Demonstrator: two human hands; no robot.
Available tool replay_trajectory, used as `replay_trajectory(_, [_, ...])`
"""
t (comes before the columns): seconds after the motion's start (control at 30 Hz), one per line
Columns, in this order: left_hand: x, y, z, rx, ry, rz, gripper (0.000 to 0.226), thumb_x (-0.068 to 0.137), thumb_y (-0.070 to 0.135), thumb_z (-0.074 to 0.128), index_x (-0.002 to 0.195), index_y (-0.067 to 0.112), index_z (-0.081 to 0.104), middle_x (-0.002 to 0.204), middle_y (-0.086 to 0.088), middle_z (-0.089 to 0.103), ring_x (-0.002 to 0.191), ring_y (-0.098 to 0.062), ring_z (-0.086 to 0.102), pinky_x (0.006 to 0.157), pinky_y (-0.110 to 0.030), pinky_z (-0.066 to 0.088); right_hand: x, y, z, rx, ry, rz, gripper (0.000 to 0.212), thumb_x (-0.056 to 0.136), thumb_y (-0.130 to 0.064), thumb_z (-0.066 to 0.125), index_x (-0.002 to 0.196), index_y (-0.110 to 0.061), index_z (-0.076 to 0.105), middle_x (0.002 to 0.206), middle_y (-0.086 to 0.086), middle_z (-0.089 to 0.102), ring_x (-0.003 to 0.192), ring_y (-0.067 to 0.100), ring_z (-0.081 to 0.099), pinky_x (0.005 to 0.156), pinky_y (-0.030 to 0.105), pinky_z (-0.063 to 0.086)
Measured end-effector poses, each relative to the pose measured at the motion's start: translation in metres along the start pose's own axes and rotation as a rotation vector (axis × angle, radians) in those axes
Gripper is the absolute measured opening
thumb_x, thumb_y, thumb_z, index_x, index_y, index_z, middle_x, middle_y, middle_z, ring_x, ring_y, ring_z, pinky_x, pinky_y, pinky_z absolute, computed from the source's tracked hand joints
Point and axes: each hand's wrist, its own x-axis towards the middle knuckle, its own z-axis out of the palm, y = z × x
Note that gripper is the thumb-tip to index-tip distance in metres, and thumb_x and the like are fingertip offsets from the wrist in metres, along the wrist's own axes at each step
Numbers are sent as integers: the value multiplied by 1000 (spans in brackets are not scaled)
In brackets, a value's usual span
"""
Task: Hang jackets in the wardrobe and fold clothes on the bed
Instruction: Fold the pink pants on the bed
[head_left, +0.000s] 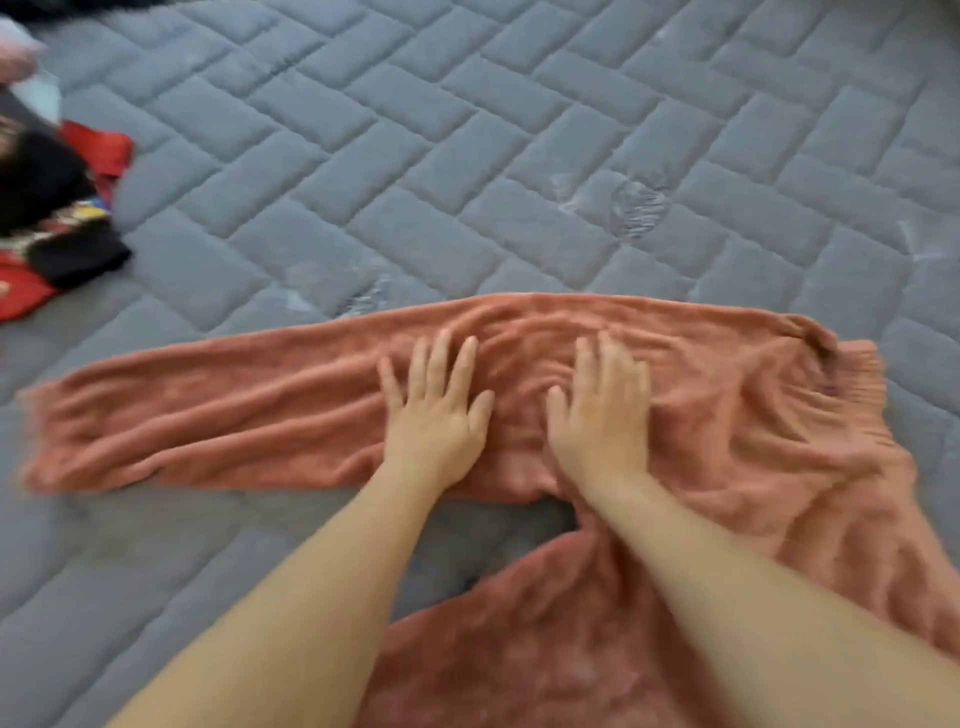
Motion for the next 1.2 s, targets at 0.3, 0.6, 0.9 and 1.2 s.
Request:
replay_trajectory(0.3, [-74, -291, -100, 70, -112, -627, 64, 97, 48, 37, 153, 22, 20, 161, -9, 13, 144, -34, 16, 114, -51, 19, -52, -255, 80, 1, -358, -142, 68, 95, -54, 27, 155, -23, 22, 164, 11, 7, 150, 35, 4, 120, 53, -4])
replay_trajectory(0.6, [16, -335, -123, 162, -17, -494, 37, 82, 22, 50, 117, 10, 54, 131, -14, 48, 126, -37, 42, 113, -62, 16, -59, -254, 110, -36, -147, -171, 70, 90, -45, 36, 153, -15, 29, 162, 10, 19, 148, 32, 17, 119, 55, 10])
replay_trajectory(0.9, [11, -341, -132, 166, 40, -151, 9, 81, 9, 53, 88, 11, 47, 90, -20, 63, 87, -41, 54, 89, -46, 40, -58, -253, 114, -77, -163, -181, 72, 89, -45, 34, 152, -10, 29, 162, 12, 18, 149, 30, 14, 119, 54, 9])
replay_trajectory(1.2, [-106, -287, -174, 246, 368, 264, 10, 70, 13, 51, 71, 5, 56, 84, -18, 54, 72, -36, 51, 60, -41, 31, -57, -254, 87, 62, -227, -158, 57, 97, -38, 40, 147, -11, 39, 157, 10, 31, 148, 26, 18, 120, 44, 0])
